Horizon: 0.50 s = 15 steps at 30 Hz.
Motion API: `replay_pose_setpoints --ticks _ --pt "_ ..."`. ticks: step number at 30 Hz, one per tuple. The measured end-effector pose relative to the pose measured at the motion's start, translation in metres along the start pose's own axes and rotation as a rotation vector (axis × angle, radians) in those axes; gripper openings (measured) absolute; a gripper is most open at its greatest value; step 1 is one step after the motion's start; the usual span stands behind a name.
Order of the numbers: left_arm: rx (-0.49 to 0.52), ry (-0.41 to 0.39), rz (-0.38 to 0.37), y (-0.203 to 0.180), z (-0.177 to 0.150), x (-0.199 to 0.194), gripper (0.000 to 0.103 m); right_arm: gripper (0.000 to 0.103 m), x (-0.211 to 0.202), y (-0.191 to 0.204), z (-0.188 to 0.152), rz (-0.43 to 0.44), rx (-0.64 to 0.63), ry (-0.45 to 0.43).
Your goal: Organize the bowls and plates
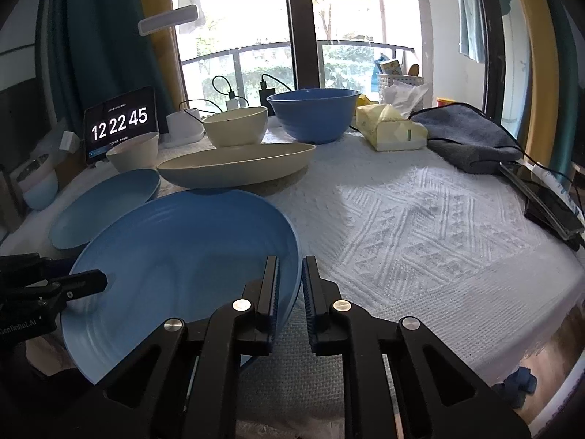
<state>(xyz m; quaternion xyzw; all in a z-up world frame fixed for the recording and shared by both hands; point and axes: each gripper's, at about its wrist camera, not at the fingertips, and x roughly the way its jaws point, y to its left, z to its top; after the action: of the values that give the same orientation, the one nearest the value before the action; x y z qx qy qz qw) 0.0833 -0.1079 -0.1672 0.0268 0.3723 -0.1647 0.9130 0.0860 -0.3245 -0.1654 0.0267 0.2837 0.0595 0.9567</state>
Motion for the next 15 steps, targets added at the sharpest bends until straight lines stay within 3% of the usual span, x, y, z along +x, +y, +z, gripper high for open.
replay_pose_setpoints --ticks 15 --pt "0.010 -0.158 0.007 0.002 0.006 -0.042 0.036 0.015 -0.026 0.012 0.018 -0.002 -0.013 -0.080"
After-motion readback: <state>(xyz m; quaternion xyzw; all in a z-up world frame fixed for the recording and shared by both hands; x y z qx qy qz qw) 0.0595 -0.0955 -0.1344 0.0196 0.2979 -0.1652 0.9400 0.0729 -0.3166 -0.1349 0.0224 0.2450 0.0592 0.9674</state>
